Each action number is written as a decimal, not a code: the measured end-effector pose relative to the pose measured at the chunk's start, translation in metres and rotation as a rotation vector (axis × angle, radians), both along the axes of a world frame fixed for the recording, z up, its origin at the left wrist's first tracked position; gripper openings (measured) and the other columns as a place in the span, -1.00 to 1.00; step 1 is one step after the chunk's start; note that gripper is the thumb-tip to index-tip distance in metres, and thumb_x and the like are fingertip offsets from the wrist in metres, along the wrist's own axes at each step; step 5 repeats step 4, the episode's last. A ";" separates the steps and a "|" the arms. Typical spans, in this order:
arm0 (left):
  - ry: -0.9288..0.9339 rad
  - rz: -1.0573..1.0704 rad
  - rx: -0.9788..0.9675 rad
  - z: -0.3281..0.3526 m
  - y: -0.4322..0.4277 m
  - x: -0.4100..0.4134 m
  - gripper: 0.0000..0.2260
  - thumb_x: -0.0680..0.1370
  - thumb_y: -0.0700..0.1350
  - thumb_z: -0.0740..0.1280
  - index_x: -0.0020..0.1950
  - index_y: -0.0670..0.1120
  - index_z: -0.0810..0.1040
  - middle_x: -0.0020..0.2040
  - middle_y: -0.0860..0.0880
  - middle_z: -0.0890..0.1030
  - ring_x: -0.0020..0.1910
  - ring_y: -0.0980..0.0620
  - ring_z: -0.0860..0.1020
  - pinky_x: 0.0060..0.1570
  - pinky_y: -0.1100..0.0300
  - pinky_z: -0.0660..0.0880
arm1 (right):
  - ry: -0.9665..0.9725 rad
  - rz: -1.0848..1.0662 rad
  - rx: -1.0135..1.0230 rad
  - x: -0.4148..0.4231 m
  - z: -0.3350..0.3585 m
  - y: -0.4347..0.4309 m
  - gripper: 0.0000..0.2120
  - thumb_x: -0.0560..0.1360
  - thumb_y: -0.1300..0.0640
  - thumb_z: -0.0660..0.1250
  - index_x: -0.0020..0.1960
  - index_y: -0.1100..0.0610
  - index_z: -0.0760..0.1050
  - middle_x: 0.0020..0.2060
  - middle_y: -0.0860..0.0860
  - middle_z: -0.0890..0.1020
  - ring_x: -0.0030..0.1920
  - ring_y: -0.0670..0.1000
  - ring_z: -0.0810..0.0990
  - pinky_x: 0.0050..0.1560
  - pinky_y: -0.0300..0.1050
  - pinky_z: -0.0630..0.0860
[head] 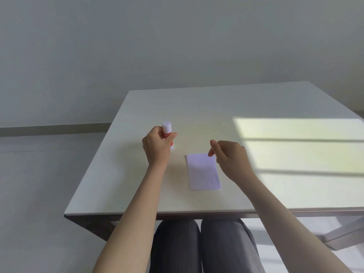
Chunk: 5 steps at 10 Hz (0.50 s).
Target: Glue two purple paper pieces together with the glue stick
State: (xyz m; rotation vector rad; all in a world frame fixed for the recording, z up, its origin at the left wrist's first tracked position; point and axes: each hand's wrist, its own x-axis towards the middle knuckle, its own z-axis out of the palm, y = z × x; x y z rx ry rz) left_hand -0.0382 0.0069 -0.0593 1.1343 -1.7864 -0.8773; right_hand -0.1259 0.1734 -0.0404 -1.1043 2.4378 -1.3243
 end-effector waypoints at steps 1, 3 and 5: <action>0.001 0.001 0.007 -0.003 0.000 0.001 -0.81 0.38 -0.10 0.48 -0.19 -0.20 0.59 -0.25 -0.13 0.70 -0.25 -0.07 0.56 -0.23 0.20 0.35 | 0.003 -0.003 0.012 -0.001 0.001 -0.001 -0.62 0.58 0.05 0.15 -0.27 0.20 0.59 -0.56 -0.08 0.42 -0.47 0.00 0.40 -0.35 -0.13 0.31; -0.196 -0.105 0.105 -0.021 -0.001 0.006 -0.48 0.35 -0.02 0.52 0.25 -0.16 0.52 0.20 -0.13 0.61 0.23 -0.13 0.54 0.06 0.15 0.43 | -0.021 -0.013 0.043 -0.002 -0.005 -0.004 -0.69 0.54 0.07 0.19 -0.30 0.15 0.57 -0.54 0.03 0.45 -0.46 0.05 0.40 -0.38 -0.15 0.29; -0.280 -0.161 0.082 -0.021 0.007 0.013 -0.05 0.40 0.13 0.45 0.56 -0.17 -0.04 0.58 -0.11 0.10 0.57 -0.07 0.03 0.50 -0.01 0.06 | -0.028 -0.065 0.111 -0.001 -0.018 -0.010 -0.77 0.53 0.04 0.19 -0.15 0.11 0.56 -0.37 0.08 0.59 -0.29 0.13 0.51 -0.28 -0.11 0.36</action>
